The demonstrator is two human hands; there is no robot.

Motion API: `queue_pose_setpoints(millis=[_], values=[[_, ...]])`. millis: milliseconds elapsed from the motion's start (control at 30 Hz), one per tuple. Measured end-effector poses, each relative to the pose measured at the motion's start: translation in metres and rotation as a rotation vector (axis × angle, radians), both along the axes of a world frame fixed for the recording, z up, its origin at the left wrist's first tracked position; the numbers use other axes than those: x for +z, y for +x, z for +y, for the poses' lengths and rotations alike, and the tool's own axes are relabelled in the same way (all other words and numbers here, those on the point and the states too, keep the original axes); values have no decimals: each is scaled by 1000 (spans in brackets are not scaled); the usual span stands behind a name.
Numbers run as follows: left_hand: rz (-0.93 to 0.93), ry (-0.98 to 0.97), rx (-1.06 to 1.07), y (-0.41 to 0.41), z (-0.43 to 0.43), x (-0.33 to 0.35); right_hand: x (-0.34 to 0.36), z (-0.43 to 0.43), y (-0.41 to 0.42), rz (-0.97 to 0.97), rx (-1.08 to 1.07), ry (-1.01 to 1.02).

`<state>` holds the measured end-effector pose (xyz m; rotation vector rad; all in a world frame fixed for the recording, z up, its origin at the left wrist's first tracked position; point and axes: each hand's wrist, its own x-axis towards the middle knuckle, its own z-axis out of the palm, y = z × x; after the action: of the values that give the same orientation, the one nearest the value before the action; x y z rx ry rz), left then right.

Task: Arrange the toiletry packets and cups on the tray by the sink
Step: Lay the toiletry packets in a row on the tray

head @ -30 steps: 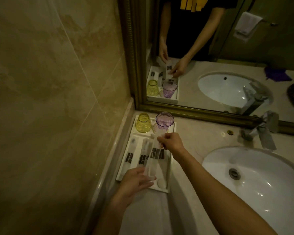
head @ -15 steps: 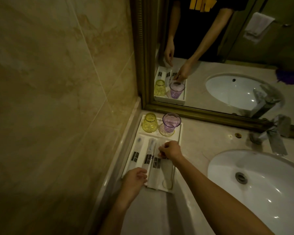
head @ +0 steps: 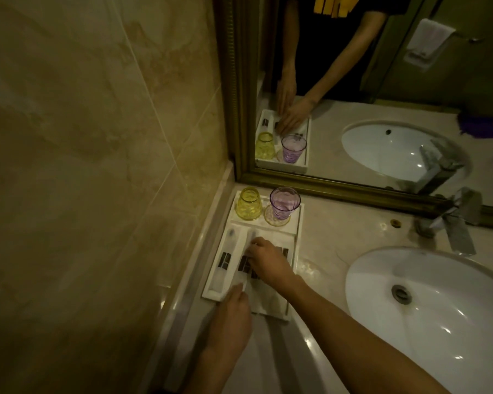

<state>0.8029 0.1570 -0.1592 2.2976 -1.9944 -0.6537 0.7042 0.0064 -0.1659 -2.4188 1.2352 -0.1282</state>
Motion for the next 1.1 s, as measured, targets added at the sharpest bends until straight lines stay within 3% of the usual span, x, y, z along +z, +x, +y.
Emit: queue_pose_setpoints(millis=[133, 333, 467, 567, 700, 1100], values=[[-40, 5, -76, -5, 13, -3, -6, 10, 0, 11, 23, -13], [-14, -68, -26, 0, 18, -2, -9, 20, -1, -4, 26, -93], [-13, -75, -6, -1, 20, -2, -5, 13, -28, -147, -293, -113], [0, -94, -50, -8, 15, -1, -8, 11, -55, 50, -306, -218], [15, -83, -128, -17, 8, 0, -14, 19, -68, 242, -148, -132], [44, -63, -131, -23, 1, -2, -3, -7, -68, 226, -165, -152]])
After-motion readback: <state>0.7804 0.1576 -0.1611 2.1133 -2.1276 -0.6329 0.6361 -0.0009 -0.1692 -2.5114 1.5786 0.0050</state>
